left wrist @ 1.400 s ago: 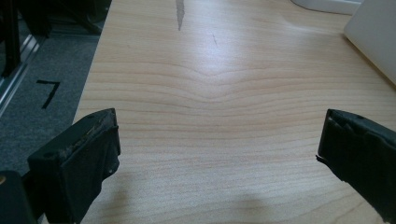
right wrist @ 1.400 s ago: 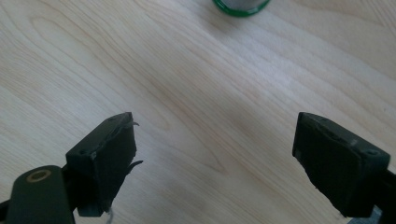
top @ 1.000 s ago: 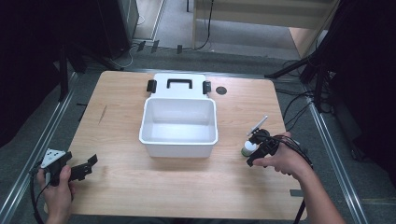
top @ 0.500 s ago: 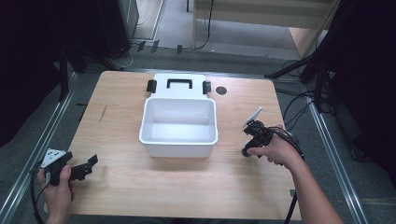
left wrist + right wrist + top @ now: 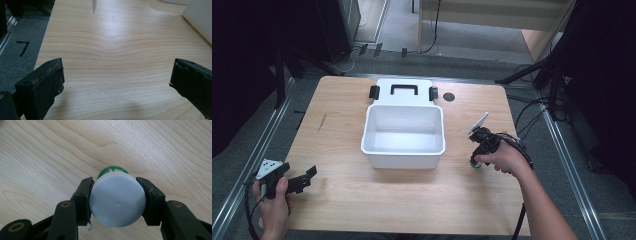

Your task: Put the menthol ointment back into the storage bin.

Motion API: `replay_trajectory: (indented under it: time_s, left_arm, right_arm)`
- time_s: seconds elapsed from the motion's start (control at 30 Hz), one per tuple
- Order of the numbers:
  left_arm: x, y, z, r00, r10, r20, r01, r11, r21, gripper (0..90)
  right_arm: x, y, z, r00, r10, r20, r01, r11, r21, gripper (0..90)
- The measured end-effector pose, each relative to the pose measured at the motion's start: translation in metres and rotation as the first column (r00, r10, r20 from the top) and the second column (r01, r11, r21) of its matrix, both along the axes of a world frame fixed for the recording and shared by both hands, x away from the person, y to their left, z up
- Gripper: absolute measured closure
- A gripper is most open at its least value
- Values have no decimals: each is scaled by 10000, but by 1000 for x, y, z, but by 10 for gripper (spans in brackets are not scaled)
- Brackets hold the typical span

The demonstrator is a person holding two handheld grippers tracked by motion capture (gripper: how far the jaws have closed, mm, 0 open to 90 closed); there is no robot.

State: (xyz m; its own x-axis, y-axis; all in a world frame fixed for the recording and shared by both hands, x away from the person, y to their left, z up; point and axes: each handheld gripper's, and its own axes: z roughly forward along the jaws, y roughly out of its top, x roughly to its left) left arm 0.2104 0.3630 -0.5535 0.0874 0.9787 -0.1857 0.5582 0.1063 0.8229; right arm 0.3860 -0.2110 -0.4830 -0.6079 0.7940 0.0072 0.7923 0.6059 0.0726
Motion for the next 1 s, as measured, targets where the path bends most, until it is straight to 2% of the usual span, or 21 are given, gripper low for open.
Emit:
replay_trajectory:
  time_s: [0.3,0.43,0.53,0.6,0.73,1.0]
  left_arm:
    - [-1,0,0,10000,91,28,-91,10000,34,0]
    - [-1,0,0,10000,62,28,-63,10000,48,0]
    - [0,0,0,10000,40,11,-40,10000,35,0]
    - [0,0,0,10000,45,3,-45,10000,23,0]
    - [0,0,0,10000,42,2,-42,10000,13,0]
    - [0,0,0,10000,61,-10,-61,10000,4,0]
  right_arm:
    - [2,5,15,9997,229,33,-229,9996,145,513]
    - [3,10,25,9985,537,55,-537,9985,118,513]
    - [3,16,36,9959,906,-28,-906,9959,66,514]
    - [3,18,39,9953,964,-2,-964,9953,70,513]
    - [5,28,54,9918,1277,46,-1277,9918,55,513]
    - [11,42,75,9893,1456,118,-1459,9890,230,513]
